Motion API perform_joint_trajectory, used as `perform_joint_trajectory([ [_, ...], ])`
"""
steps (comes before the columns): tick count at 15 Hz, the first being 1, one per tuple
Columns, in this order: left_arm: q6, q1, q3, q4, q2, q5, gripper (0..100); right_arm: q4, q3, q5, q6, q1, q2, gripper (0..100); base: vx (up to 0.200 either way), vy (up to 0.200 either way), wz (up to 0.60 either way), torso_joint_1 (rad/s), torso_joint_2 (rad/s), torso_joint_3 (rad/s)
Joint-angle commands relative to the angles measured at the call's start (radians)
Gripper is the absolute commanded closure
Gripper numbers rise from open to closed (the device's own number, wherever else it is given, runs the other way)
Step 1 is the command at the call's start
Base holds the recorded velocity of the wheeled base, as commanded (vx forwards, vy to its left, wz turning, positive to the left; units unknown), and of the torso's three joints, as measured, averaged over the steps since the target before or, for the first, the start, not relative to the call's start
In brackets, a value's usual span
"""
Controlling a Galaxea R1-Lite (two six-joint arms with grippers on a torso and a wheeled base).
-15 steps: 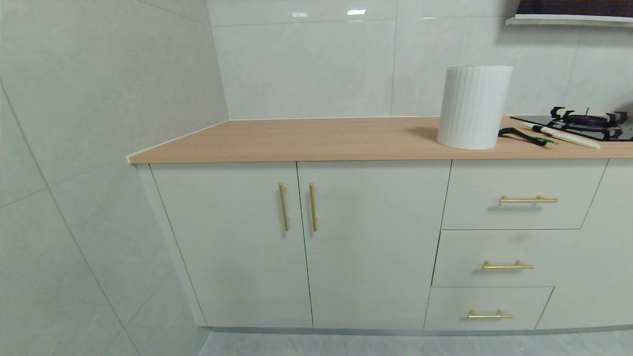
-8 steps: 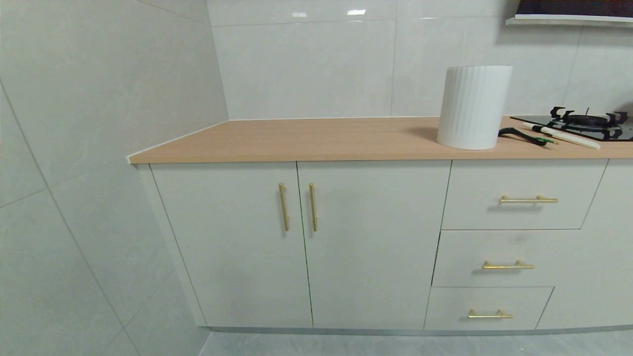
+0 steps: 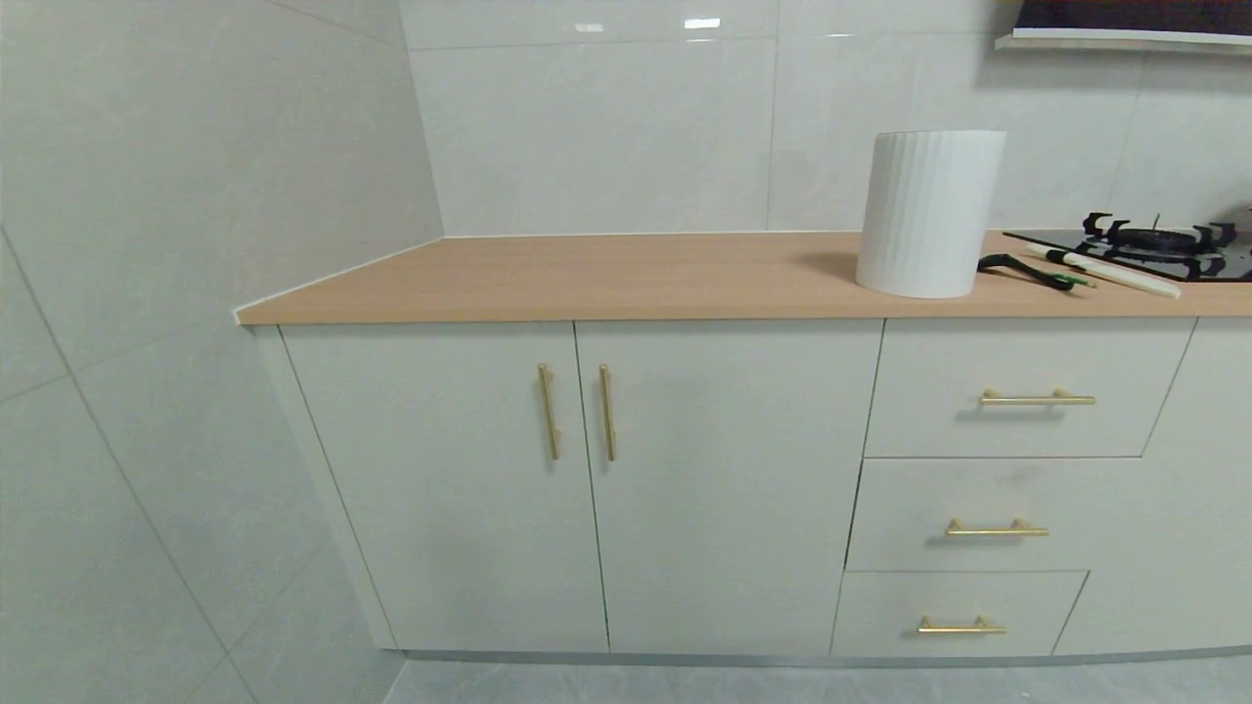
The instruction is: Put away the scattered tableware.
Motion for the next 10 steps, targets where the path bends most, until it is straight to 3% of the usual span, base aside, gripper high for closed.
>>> perform_joint_trajectory([
  [1, 0.0, 0.001, 0.0, -0.001, 0.0, 0.0, 0, 0.0, 0.0, 0.0, 0.0, 0.0, 0.002, 0, 0.0, -0.2, 0.0, 0.002, 0.0, 0.007],
  [10, 0.0, 0.001, 0.0, -0.001, 0.0, 0.0, 0, 0.0, 0.0, 0.0, 0.003, 0.0, 0.002, 0, 0.0, -0.2, 0.0, 0.003, 0.0, -0.002],
])
